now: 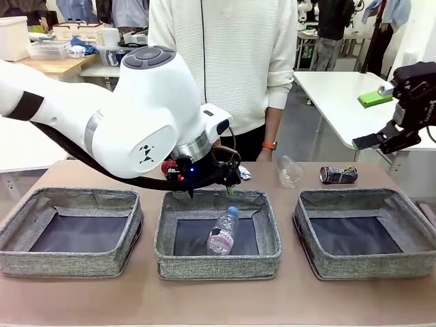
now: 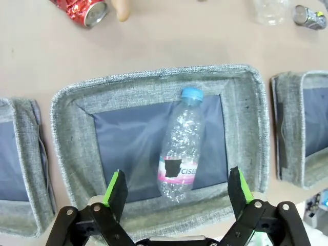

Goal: Sort the waste into the appropriate baskets.
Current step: Place the picked waste into the Fabric basket indicated by the person.

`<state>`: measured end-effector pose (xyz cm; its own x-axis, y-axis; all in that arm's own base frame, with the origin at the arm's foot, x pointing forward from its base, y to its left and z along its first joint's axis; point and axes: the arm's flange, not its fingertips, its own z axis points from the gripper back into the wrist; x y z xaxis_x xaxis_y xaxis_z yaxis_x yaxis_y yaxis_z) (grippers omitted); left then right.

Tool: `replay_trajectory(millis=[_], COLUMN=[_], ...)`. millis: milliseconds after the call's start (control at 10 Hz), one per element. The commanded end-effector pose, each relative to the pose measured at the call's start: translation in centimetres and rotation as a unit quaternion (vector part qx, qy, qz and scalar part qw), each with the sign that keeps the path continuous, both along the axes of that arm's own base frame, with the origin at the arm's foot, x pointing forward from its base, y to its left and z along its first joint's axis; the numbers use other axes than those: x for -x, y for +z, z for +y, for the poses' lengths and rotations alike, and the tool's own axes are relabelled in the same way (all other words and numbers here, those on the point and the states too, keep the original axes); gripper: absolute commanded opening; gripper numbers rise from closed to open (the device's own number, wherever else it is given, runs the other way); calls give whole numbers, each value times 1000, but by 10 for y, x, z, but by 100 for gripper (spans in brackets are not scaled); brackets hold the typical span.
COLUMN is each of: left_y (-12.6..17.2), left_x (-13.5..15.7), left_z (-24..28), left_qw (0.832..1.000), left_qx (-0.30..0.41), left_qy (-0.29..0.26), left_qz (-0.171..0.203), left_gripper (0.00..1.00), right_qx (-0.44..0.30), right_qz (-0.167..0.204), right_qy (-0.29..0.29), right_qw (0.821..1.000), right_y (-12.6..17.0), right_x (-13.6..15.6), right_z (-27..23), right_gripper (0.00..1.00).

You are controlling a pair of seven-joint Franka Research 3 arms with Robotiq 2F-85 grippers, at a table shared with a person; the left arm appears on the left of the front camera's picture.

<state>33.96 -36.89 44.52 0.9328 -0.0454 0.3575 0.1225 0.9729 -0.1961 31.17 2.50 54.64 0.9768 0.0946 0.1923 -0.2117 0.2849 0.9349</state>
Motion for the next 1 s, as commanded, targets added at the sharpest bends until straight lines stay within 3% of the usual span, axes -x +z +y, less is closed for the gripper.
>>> replay_trajectory(millis=[0, 200, 400, 600, 700, 900], left_y=[1, 9, 63, 127, 144, 151], left_x=[-2, -6, -1, 14, 18, 23], left_z=[-5, 3, 52, 119, 151, 221], left_qw=[1000, 1000, 991, 982, 962, 938], left_qx=[-9, -22, 20, 118, 190, 301], left_qy=[10, 12, -92, -111, -164, -127], left_qz=[0, 8, 95, 100, 110, 117], left_gripper=[100, 100, 100, 100, 100, 100], right_qx=[-13, -13, -13, -13, -13, -13], right_qz=[-7, -7, -7, -7, -7, -7], right_qy=[1, 1, 1, 1, 1, 1], right_qw=[1000, 1000, 1000, 1000, 1000, 1000], right_y=[1, 1, 1, 1, 1, 1], right_x=[-2, -2, -2, -2, -2, -2], right_z=[3, 3, 3, 3, 3, 3], right_gripper=[100, 100, 100, 100, 100, 100])
